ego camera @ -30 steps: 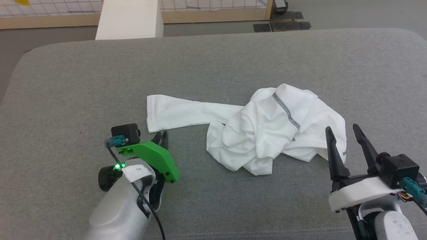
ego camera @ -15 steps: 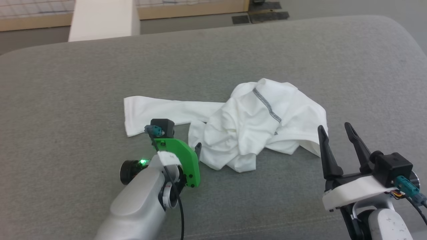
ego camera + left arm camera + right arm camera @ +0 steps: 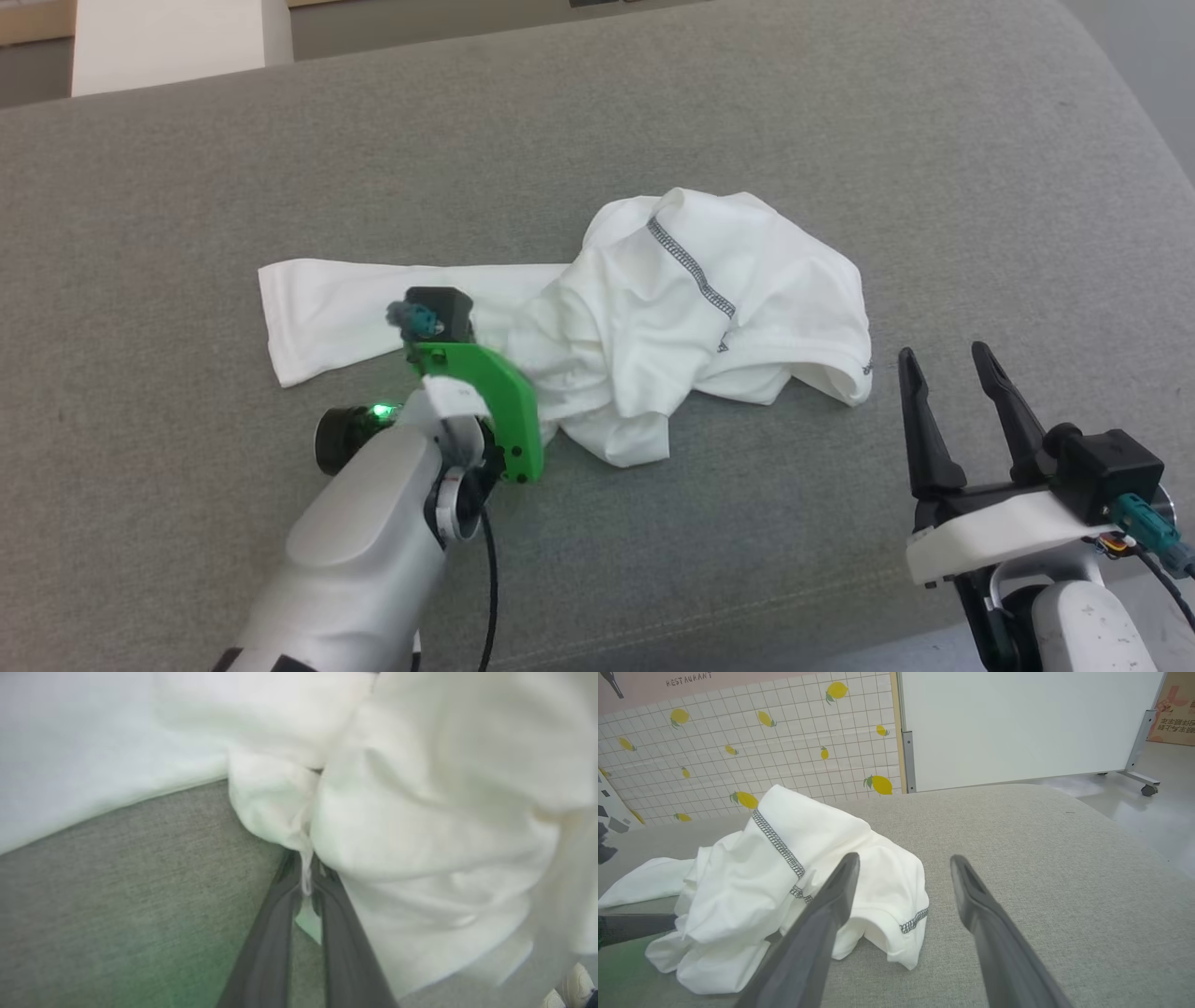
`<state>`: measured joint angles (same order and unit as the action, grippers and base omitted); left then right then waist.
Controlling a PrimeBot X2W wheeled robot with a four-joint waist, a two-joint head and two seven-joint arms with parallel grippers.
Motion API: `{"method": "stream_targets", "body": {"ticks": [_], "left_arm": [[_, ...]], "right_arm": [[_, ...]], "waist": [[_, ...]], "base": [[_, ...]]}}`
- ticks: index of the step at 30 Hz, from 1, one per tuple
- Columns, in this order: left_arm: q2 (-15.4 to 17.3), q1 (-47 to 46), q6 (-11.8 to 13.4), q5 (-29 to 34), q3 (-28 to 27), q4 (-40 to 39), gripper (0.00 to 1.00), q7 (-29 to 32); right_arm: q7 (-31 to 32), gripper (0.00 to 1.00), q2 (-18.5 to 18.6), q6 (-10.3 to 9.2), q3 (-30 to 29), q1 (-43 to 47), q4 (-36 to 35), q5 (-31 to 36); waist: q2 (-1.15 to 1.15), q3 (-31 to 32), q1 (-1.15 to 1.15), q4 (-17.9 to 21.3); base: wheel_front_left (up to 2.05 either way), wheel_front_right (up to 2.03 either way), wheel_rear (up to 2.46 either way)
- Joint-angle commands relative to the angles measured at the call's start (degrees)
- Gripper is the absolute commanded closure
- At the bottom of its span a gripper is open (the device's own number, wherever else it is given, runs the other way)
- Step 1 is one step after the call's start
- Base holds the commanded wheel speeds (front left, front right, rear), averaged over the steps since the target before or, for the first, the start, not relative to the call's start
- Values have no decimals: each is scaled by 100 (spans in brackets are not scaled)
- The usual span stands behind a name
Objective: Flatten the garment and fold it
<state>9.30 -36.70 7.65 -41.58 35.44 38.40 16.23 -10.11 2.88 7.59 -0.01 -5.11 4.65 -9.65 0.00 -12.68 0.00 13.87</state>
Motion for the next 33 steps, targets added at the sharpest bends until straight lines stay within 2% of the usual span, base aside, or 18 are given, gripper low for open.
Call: {"method": "stream_targets", "body": {"ticks": [1, 5, 8, 14, 17, 20, 21, 22, 28, 33], "left_arm": [[58, 172, 80, 29, -144, -99, 100, -528], [284, 496, 169, -8, -698, -612, 100, -1949], [600, 910, 403, -70, -1166, -1035, 100, -2648], [1244, 1998, 967, -240, -1912, -1829, 100, -2916], [1420, 2485, 1124, -357, -2101, -2031, 100, -2875], [1438, 2883, 1172, -506, -2081, -2148, 100, -2625], [1430, 2969, 1143, -544, -2011, -2189, 20, -2493], [1432, 3030, 1095, -553, -1933, -2258, 0, -2405], [1291, 2869, 888, -124, -1364, -2715, 0, -2542], [972, 2269, 463, 473, -289, -2838, 0, -2138]], "right_arm": [[-37, 0, -1, -10, -12, -101, 10, 8], [-16, 0, -1, -10, -66, -81, -4, 67], [31, 0, -1, -10, -90, -36, -39, 120], [160, 0, -1, -10, -106, 100, -144, 189], [236, 0, -1, -10, -82, 143, -190, 207], [309, 0, -1, -10, -78, 184, -252, 234], [328, 0, -1, -10, -73, 193, -266, 241], [352, 0, -1, -10, -63, 203, -282, 251], [443, 0, -1, -10, -20, 230, -368, 275], [468, 0, -1, -10, -30, 222, -427, 265]], "waist": [[0, 63, 0, -139], [0, 226, 0, -407], [0, 373, 0, -629], [0, 585, 0, -1003], [0, 635, 0, -1113], [0, 675, 0, -1195], [0, 683, 0, -1210], [0, 690, 0, -1222], [0, 710, 0, -1228], [0, 648, 0, -1118]], "base": [[0, 0, 0], [0, 0, 0], [0, 0, 0], [0, 0, 0], [0, 0, 0], [0, 0, 0], [0, 0, 0], [0, 0, 0], [0, 0, 0], [0, 0, 0]]}}
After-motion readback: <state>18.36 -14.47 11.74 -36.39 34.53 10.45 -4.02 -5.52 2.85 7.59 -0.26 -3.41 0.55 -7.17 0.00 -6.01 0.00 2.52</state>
